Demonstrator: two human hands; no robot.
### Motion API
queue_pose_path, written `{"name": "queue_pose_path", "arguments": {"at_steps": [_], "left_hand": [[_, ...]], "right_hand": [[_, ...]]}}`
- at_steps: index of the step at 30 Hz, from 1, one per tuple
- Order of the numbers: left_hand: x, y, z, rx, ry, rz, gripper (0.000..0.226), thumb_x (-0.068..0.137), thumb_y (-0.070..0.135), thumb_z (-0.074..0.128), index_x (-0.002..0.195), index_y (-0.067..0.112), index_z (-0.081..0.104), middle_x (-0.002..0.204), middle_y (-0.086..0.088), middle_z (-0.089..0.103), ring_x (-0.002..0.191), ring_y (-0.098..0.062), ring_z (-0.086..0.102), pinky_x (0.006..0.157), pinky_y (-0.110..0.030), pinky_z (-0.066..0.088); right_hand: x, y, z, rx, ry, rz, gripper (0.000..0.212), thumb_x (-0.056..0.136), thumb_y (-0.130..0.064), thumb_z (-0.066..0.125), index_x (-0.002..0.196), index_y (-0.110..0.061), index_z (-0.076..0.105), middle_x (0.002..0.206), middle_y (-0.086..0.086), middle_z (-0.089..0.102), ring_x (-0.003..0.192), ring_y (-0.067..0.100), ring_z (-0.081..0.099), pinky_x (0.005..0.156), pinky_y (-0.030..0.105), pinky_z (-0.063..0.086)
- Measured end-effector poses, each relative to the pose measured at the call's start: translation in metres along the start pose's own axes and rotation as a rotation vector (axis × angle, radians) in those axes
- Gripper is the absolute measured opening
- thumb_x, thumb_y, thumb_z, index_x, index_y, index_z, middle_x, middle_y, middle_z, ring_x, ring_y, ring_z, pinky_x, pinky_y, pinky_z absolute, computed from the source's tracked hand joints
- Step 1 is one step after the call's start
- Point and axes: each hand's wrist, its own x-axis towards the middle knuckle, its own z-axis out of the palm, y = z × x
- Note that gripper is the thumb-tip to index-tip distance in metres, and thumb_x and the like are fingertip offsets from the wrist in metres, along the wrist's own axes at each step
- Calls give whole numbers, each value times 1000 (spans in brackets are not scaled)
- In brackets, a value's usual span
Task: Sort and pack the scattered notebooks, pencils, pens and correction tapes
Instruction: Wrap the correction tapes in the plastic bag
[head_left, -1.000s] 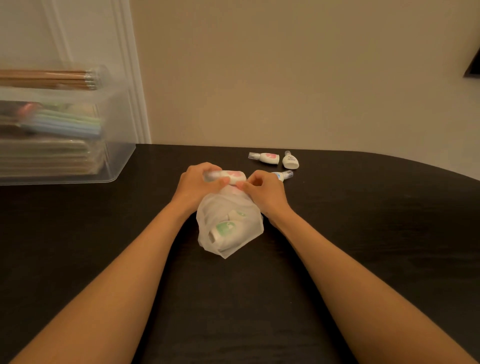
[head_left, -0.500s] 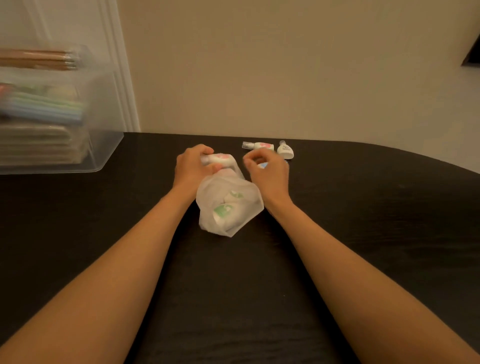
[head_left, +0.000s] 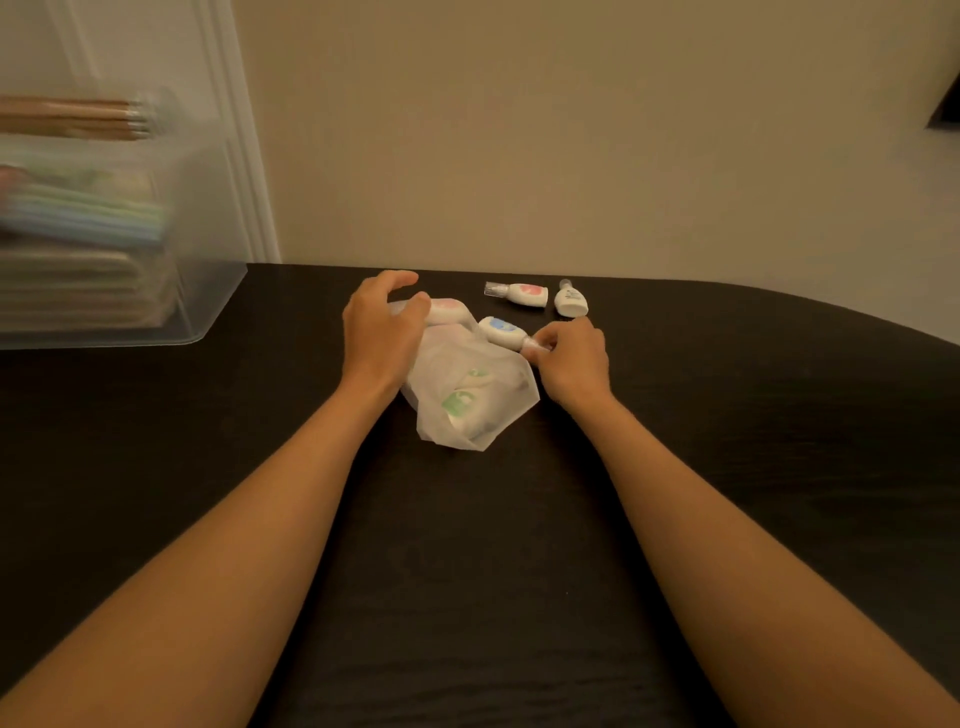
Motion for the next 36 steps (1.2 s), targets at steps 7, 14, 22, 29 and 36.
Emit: {"name": "queue_pose_path", "arguments": {"at_steps": [7, 14, 22, 29, 36], "left_hand": [[-32, 12, -14, -164, -69, 91, 29, 97, 33, 41, 101, 15, 63, 104, -3, 61, 91, -9, 54, 73, -14, 40], [-68, 22, -24, 117, -202, 119, 41, 77, 21, 61, 117, 17, 55, 121, 1, 47, 110, -14, 45, 84, -27, 42], [-72, 26, -23, 304, -86, -1, 14, 89, 8, 51, 97, 3, 61, 107, -12, 55, 87, -16, 47, 72, -27, 39], [-76, 33, -21, 305, -108, 151, 3, 88, 6, 49, 88, 8, 51, 94, -6, 51, 84, -16, 47, 70, -28, 38], [-73, 32, -23, 384, -198, 7, 22, 85, 14, 58, 102, 15, 44, 97, -4, 43, 86, -17, 44, 66, -28, 38]], "right_hand": [[-30, -1, -19, 600, 20, 192, 11, 91, -21, 58, 96, -16, 66, 86, -2, 67, 81, 9, 63, 78, 26, 49], [-75, 11, -62, 1311, -462, 62, 9, 80, -11, 63, 84, -7, 70, 66, 0, 63, 51, 3, 52, 53, 13, 47], [-96, 5, -56, 776, -370, -93, 6, 80, -11, 68, 81, -15, 72, 67, -2, 67, 58, 3, 57, 57, 13, 48], [-104, -8, -33, 238, -23, -347, 21, 92, -18, 55, 107, -11, 68, 83, -2, 63, 75, 8, 60, 68, 15, 47], [-98, -11, -31, 59, 8, -277, 13, 87, -30, 62, 87, -18, 58, 81, -2, 59, 72, 10, 56, 61, 23, 46]]}}
